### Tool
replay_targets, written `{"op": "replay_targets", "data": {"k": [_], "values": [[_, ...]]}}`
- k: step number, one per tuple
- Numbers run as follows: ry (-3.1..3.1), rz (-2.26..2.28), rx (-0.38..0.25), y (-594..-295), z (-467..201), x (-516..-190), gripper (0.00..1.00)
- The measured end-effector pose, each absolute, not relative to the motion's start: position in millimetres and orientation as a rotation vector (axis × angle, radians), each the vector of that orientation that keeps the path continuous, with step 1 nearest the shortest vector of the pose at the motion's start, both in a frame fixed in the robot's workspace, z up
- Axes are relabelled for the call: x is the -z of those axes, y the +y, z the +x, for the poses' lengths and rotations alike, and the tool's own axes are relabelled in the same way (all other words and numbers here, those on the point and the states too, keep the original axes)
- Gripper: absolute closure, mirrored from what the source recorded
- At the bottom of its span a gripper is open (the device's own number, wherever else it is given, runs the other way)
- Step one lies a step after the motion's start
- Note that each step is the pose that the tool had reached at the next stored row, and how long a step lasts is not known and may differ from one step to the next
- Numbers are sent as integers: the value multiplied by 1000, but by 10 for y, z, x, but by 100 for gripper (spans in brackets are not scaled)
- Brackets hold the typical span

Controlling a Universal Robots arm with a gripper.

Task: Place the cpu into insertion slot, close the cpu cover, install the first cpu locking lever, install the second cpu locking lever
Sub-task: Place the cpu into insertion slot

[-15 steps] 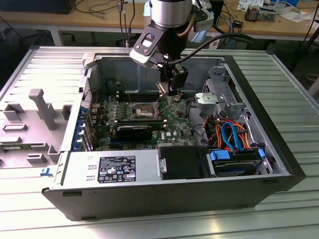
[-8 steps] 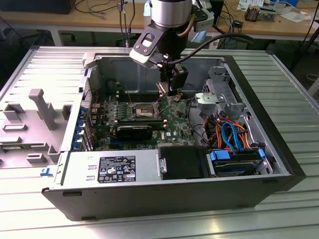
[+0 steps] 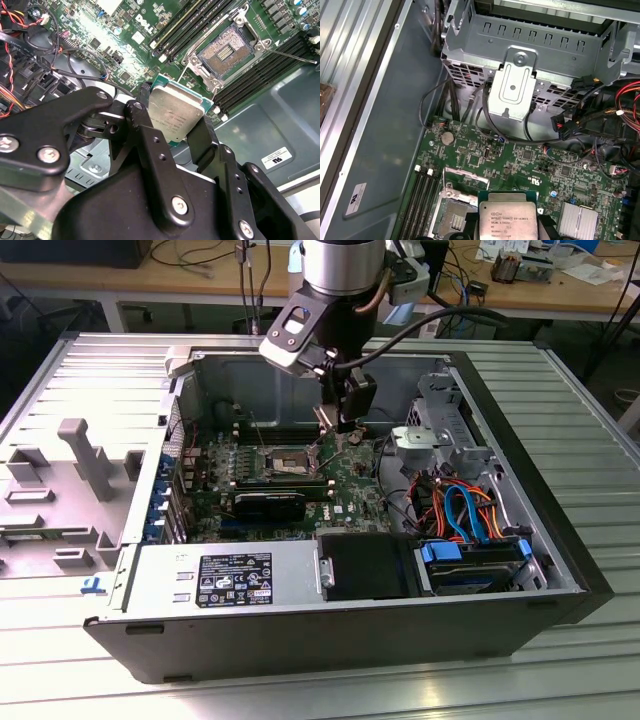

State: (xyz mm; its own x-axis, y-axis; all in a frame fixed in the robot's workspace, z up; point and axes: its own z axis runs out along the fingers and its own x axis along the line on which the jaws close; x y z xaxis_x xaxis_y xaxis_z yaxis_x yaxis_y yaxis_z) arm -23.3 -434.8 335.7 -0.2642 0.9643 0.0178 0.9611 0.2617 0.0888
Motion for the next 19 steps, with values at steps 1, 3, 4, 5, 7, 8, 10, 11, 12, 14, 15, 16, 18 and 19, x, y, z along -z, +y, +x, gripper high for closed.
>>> {"op": "replay_targets", "data": {"k": [1, 3, 4, 5, 7, 8, 10, 11, 12, 14, 15, 16, 18, 19], "values": [[2463, 1881, -126, -4348, -233, -3356, 45], [2462, 1882, -126, -4348, -232, -3356, 45], [2462, 1882, -126, -4348, -233, -3356, 45], [2462, 1882, -126, -4348, -233, -3356, 45], [2461, 1884, -126, -4348, -233, -3356, 45], [2457, 1888, -126, -4348, -233, -3355, 45], [2453, 1894, -126, -4348, -233, -3354, 45], [2452, 1894, -126, -4348, -233, -3354, 45], [2451, 1895, -126, -4348, -233, -3354, 45], [2451, 1896, -126, -4348, -233, -3354, 45], [2449, 1897, -126, -4348, -233, -3354, 45], [2448, 1899, -125, -4348, -233, -3354, 45], [2446, 1902, -125, -4348, -233, -3354, 45], [2444, 1905, -125, -4348, -233, -3354, 45]]}}
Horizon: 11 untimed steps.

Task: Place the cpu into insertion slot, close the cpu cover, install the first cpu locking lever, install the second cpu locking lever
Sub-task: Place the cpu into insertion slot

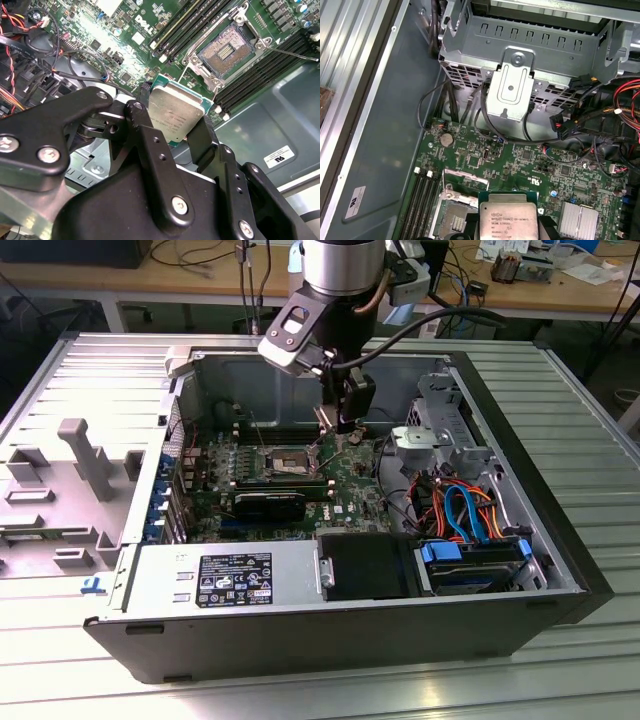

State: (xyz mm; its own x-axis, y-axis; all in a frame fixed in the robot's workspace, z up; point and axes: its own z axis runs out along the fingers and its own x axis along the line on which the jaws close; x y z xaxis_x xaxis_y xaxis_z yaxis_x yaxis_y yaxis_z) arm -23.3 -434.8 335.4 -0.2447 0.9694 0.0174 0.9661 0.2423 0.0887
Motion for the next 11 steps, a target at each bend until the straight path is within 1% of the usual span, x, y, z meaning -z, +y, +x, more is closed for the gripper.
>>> {"op": "replay_targets", "data": {"k": [11], "values": [[2429, 1923, -125, -4348, -232, -3353, 45]]}}
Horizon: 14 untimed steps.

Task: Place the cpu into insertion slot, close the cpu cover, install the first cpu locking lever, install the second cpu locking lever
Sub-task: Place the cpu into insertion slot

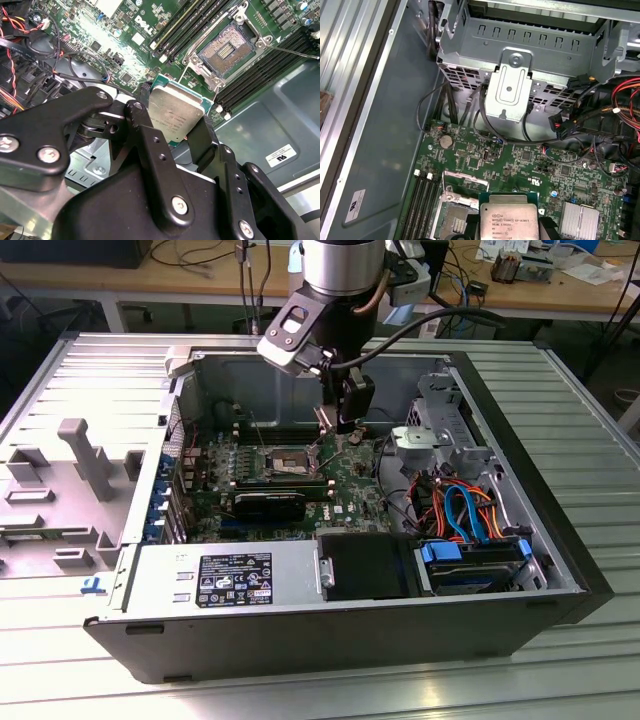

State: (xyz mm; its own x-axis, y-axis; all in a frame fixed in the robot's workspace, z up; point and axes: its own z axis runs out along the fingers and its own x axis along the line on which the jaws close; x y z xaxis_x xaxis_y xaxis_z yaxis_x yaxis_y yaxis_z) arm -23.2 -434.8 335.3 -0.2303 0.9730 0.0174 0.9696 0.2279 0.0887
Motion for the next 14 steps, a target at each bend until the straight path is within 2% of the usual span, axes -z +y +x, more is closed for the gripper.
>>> {"op": "replay_targets", "data": {"k": [14], "values": [[2414, 1940, -124, -4348, -232, -3350, 45]]}}
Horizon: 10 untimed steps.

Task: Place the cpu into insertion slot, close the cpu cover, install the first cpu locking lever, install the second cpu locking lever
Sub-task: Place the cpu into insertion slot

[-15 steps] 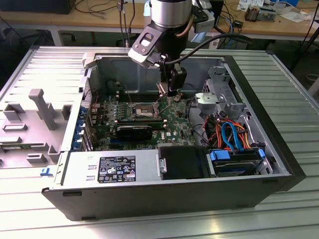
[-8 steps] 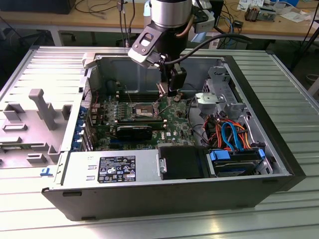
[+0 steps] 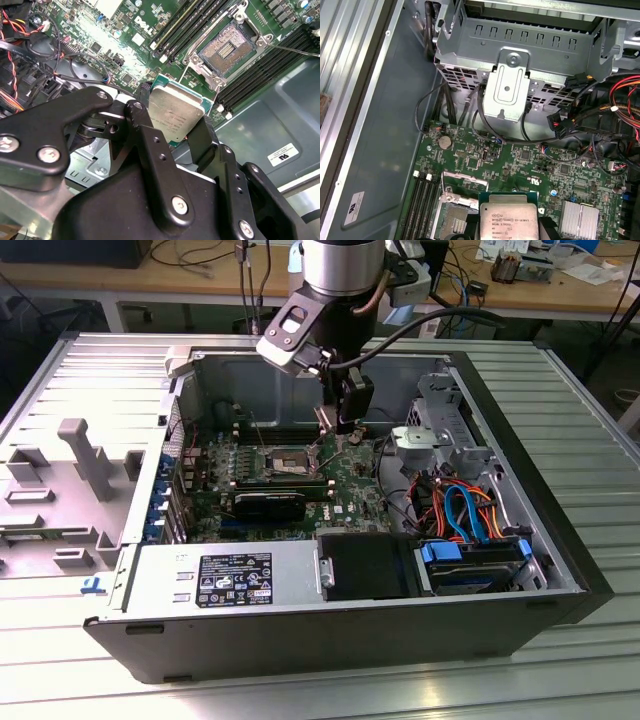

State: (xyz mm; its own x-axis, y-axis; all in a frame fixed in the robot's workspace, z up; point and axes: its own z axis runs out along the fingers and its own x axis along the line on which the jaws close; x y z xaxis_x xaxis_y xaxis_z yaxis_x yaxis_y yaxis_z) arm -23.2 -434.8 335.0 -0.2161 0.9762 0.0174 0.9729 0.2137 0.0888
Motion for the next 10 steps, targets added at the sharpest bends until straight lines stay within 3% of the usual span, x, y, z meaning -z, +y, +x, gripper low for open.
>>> {"op": "replay_targets", "data": {"k": [10], "values": [[2409, 1946, -124, -4348, -233, -3349, 45]]}}
